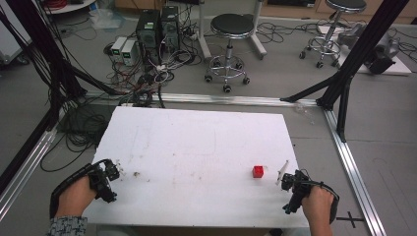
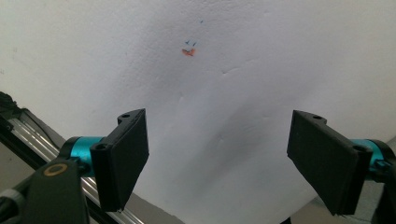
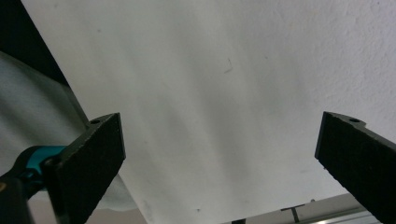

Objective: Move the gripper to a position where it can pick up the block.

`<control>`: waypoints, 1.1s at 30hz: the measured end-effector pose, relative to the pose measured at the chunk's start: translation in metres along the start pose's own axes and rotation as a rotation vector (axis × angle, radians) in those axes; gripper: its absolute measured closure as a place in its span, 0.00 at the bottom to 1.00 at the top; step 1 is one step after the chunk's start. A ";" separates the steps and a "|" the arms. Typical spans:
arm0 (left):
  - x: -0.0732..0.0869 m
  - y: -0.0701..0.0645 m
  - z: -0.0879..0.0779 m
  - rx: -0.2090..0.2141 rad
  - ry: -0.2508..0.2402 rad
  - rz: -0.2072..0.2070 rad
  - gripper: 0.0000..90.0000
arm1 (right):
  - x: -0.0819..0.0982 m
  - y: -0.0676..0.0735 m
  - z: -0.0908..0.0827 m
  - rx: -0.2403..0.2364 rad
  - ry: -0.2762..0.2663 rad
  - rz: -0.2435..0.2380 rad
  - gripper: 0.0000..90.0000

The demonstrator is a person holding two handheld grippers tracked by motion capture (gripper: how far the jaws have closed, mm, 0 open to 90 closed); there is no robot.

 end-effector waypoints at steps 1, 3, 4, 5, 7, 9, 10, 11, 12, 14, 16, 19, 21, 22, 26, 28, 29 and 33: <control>-0.001 0.000 -0.001 0.002 0.000 0.005 0.23 | 0.001 -0.001 0.000 -0.003 0.001 0.001 0.01; -0.001 0.000 0.000 0.000 -0.002 0.007 0.23 | 0.001 -0.002 0.001 -0.003 0.002 -0.017 0.01; -0.001 0.000 0.000 0.000 -0.002 0.007 0.23 | 0.001 -0.002 0.001 -0.003 0.002 -0.017 0.01; 0.000 0.001 0.000 0.003 -0.003 0.003 0.23 | -0.001 -0.004 0.001 -0.010 0.001 -0.043 0.01; 0.000 0.001 0.000 0.003 -0.002 -0.001 0.23 | -0.003 -0.007 0.000 -0.006 -0.004 -0.067 0.01; 0.001 0.001 -0.001 -0.002 -0.007 -0.002 0.24 | -0.006 -0.011 0.000 -0.011 -0.018 -0.078 0.01; 0.001 0.001 -0.001 -0.002 -0.007 -0.002 0.24 | -0.006 -0.011 0.000 -0.011 -0.018 -0.078 0.01; 0.000 0.002 -0.003 -0.002 -0.009 0.000 0.24 | -0.009 -0.016 -0.001 -0.014 -0.027 -0.091 0.01; 0.000 0.002 -0.003 -0.002 -0.009 0.000 0.24 | -0.009 -0.016 -0.001 -0.014 -0.027 -0.091 0.01; 0.000 0.002 -0.005 -0.005 -0.012 0.000 0.24 | -0.012 -0.021 -0.002 -0.014 -0.036 -0.101 0.01; 0.000 0.002 -0.005 -0.003 -0.017 -0.001 0.24 | -0.014 -0.027 -0.004 -0.011 -0.035 -0.112 0.01; 0.000 0.002 -0.006 0.003 -0.022 -0.008 0.23 | -0.014 -0.040 -0.011 -0.017 -0.072 -0.109 0.01; 0.000 0.002 -0.007 0.006 -0.024 -0.005 0.23 | -0.013 -0.046 -0.016 -0.025 -0.088 -0.118 0.01; 0.000 0.002 -0.007 0.006 -0.024 -0.005 0.23 | -0.013 -0.046 -0.016 -0.025 -0.088 -0.118 0.01; 0.000 0.003 -0.008 0.005 -0.023 -0.010 0.24 | -0.016 -0.057 -0.028 -0.025 -0.086 -0.157 0.01; 0.001 0.004 -0.009 -0.002 -0.025 -0.010 0.23 | -0.020 -0.061 -0.036 -0.031 -0.086 -0.179 0.01; 0.000 0.004 -0.009 0.000 -0.024 -0.009 0.23 | -0.026 -0.064 -0.043 -0.024 -0.086 -0.211 0.01; 0.000 0.003 -0.007 0.001 -0.030 -0.013 0.24 | -0.038 -0.067 -0.054 -0.021 -0.086 -0.266 0.01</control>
Point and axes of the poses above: each handheld gripper's, and its own axes: z roughly forward along the jaws, x roughly out of its underside, y roughly to its left, the point moved 3 cm from there along z, roughly forward along the jaws, and after that the axes turned 12 degrees about -y, right-handed, at the moved point
